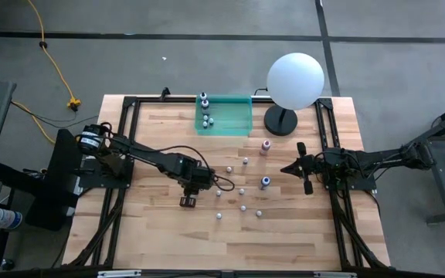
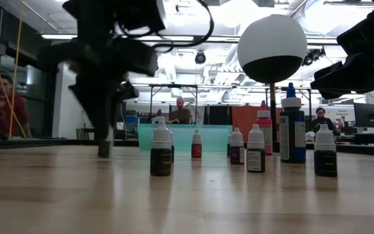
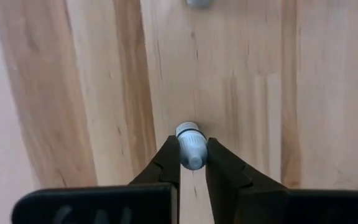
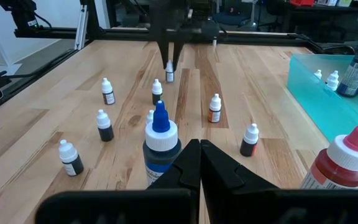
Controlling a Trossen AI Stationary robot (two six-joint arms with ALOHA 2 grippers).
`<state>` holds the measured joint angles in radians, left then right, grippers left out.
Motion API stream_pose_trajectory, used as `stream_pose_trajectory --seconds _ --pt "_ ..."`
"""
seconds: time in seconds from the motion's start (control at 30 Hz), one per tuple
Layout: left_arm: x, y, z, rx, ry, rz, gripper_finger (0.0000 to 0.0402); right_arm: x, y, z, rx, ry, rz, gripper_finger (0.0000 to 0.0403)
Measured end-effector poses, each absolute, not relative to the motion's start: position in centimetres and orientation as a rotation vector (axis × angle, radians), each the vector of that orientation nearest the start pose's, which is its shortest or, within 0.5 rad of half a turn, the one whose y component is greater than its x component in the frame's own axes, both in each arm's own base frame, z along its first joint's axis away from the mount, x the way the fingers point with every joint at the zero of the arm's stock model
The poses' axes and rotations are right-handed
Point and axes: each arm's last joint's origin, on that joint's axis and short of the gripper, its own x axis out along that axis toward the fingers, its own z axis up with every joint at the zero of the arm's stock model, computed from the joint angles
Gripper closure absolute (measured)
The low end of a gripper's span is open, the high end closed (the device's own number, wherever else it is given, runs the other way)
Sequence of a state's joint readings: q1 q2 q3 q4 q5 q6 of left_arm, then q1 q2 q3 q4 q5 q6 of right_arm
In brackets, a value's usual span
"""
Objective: Pick & Place food coloring
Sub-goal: Put the small black food coloring bottle into the bin
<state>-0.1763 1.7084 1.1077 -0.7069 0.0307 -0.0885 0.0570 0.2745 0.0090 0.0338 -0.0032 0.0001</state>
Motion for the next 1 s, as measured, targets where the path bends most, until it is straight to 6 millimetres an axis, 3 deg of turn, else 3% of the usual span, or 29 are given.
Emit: stream_pose_trajectory --seconds 0.13,0.3,0.6,0.8,1.0 --pt "32.1 -5.1 20.4 -0.032 1.306 -0.028 0.0364 11.2 0.6 14.7 -0.006 0.232 0.060 0.0402" --pt "33.2 -3.5 24.5 -0.162 1.275 0.183 0.0365 11.2 0.6 14.7 -0.006 0.231 0.060 0.0402" --pt "33.9 1.8 31.7 -0.491 1.124 0.493 0.0365 11.2 0.6 14.6 -0.006 0.232 0.060 0.0402" --pt "33.6 5.8 33.3 -0.597 1.037 0.602 0.0366 11.2 0.6 14.7 -0.006 0.232 0.060 0.0402" --pt "33.3 9.6 32.7 -0.699 1.009 0.721 0.0366 11.2 0.6 14.6 -0.006 0.232 0.060 0.0402"
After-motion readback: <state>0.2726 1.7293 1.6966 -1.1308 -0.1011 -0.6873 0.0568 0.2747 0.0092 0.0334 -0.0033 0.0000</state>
